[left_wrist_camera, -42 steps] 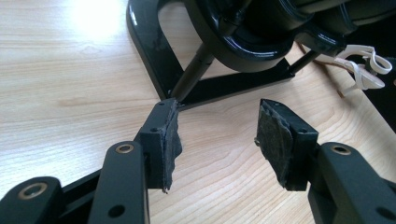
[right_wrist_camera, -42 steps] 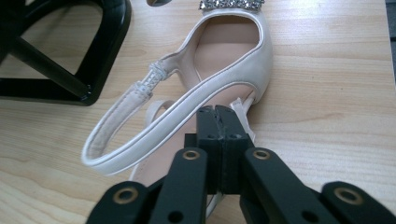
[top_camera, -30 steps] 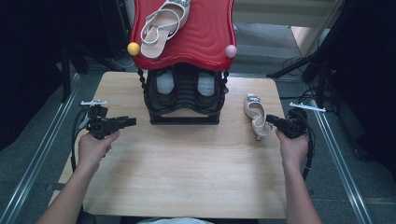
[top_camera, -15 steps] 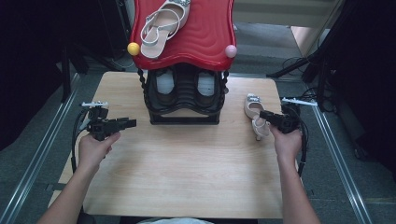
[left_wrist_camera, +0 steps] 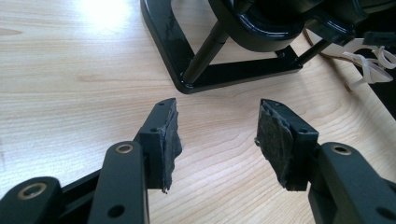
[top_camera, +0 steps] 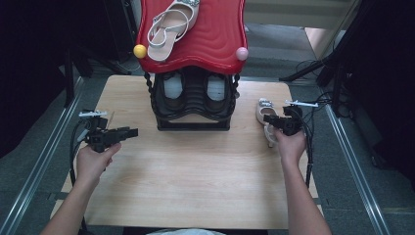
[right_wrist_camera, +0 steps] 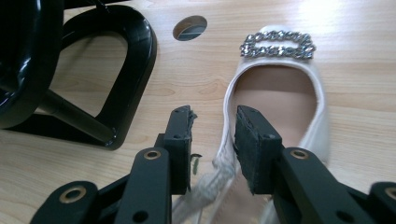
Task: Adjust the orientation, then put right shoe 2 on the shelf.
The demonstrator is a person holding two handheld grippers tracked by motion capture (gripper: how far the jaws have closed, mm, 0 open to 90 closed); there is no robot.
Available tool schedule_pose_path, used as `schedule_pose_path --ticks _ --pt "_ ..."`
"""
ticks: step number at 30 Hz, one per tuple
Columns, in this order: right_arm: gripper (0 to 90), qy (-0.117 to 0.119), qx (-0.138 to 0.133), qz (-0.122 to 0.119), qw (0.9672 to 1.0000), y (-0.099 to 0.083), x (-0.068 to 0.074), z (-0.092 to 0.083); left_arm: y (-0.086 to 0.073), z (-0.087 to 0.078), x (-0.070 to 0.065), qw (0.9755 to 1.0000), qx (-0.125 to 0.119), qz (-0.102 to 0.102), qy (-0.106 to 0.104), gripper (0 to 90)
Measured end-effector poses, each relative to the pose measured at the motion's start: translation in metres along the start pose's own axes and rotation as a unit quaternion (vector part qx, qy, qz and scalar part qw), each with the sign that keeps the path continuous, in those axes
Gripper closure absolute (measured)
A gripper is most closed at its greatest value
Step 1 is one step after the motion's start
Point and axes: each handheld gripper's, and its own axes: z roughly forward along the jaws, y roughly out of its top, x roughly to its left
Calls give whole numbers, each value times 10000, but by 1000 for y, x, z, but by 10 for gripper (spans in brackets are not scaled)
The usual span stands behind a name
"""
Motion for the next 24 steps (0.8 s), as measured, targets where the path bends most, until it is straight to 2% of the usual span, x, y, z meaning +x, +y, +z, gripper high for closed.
schedule_pose_path --ticks 4,9,15,24 --pt "702 -92 69 -41 9999 0 2 10 -3 -3 1 10000 14 -25 21 484" --pt "758 -362 240 -157 9989 -2 6 21 -6 -7 2 10000 -2 -38 62 485" --pt "812 -319 279 15 9991 -3 2 22 -8 -8 3 10000 -10 -59 74 485" --pt "860 -363 333 58 9988 -4 0 25 -8 -5 2 10000 37 -23 69 485"
